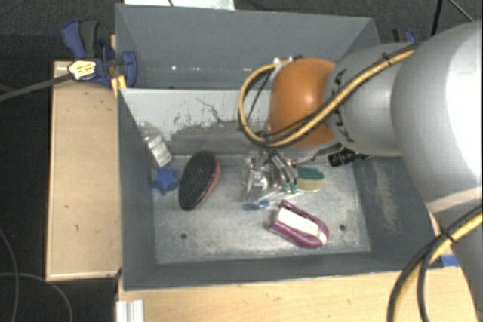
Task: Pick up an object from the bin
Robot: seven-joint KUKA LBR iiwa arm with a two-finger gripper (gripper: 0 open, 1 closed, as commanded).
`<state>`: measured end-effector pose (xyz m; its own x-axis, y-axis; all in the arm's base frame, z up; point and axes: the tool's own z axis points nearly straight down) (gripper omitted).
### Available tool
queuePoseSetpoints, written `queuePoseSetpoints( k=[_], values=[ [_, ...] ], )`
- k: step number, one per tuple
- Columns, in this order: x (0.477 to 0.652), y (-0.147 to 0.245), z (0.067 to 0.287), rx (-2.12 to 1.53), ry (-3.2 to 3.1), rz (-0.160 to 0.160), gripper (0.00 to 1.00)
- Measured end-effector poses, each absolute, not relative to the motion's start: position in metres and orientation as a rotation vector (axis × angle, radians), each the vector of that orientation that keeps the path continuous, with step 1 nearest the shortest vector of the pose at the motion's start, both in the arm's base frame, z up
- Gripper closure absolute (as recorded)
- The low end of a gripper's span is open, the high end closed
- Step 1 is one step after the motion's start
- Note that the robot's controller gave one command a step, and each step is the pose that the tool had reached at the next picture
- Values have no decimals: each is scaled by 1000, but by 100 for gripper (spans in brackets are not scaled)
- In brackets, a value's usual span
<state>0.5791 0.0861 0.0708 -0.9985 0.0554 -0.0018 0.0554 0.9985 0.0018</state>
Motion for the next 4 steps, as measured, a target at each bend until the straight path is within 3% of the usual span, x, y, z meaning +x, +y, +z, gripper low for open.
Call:
queuePoseSetpoints(
  k=[1,2,3,4],
  values=[
    [574,86,256,13,3129,3,100],
    [555,56,161,220,3139,-2,100],
    [557,57,165,217,3132,1,0],
    [548,54,66,210,3140,-2,0]
  ],
)
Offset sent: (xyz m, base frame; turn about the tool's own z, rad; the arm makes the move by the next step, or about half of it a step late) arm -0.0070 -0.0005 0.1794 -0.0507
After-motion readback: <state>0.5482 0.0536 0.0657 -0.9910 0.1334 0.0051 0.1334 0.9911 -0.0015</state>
